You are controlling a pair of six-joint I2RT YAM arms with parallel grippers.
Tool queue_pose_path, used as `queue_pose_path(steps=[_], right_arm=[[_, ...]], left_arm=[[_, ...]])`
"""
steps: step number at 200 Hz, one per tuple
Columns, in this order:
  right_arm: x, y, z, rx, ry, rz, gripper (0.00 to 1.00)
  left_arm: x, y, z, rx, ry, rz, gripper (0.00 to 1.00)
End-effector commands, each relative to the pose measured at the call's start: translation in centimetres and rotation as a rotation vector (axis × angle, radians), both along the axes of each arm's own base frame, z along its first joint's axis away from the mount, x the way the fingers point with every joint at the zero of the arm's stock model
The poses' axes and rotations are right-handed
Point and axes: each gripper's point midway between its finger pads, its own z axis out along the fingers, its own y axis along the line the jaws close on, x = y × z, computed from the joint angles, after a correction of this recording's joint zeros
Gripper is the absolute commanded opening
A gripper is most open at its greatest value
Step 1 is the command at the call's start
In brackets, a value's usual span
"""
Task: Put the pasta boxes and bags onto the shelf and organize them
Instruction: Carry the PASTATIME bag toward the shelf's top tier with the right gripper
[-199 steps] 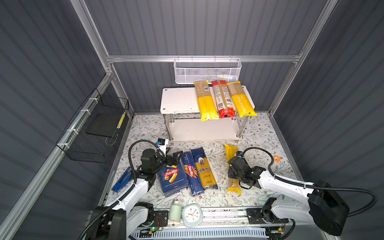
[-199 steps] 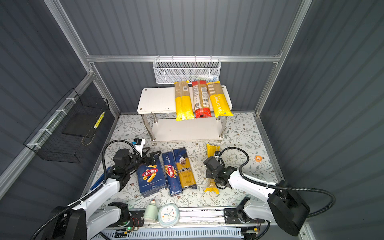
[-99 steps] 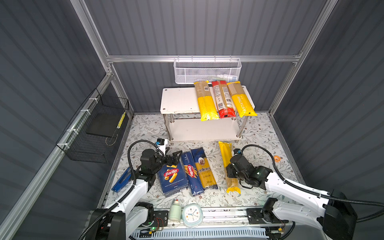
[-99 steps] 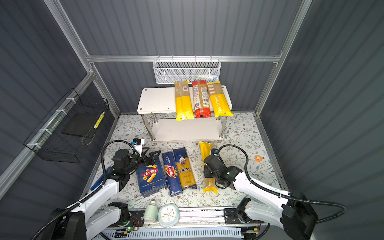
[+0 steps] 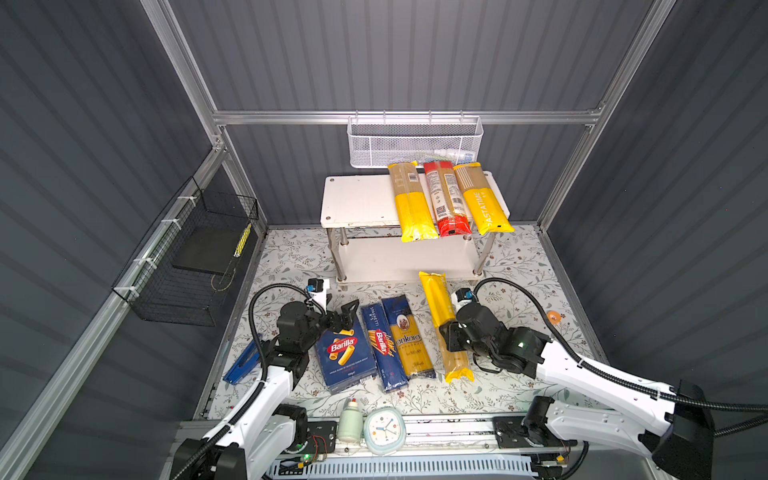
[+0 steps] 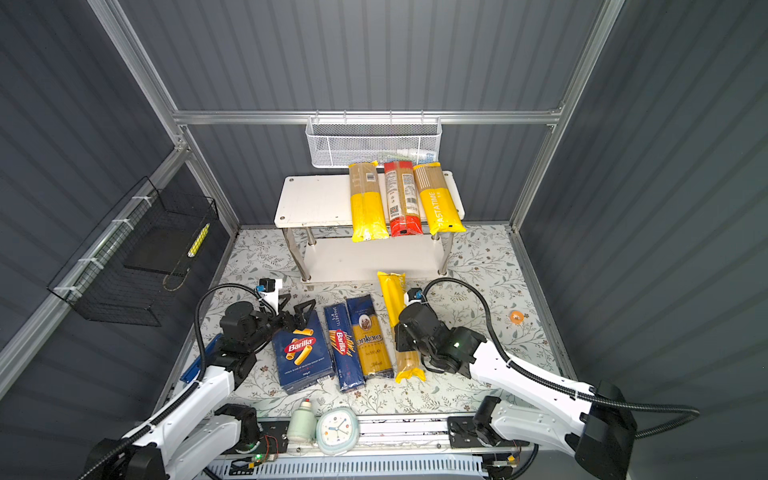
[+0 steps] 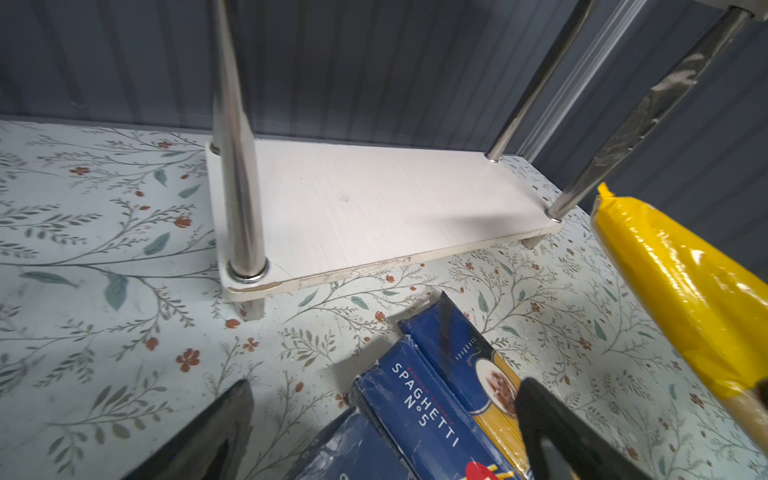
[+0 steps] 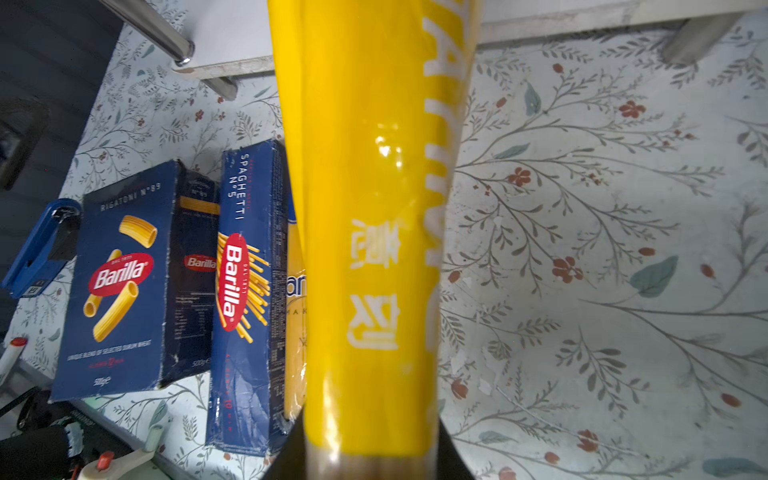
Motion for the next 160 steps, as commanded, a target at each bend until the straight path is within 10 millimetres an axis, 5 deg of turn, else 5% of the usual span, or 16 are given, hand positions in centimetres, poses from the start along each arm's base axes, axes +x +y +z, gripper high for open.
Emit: queue_pose_path(steps=[1,79,160], right_arm=[[1.0,2.6,5.7,0.104,-0.135,0.035,0.07],[-1.2,6.9,12.8,0.138,-0.263,0.159,0.08],[-0.6,10.3,16.6,0.099,-0.330,0.225,0.08]], left_arm=[[-0.4,2.1,-0.8,0.052,-0.010,0.112,0.99],[-0.5,2.2,-0.6,0.050,-0.013,0.121,0.99],[-0.4,2.1,-0.8,0.043,-0.013,0.116,0.99]])
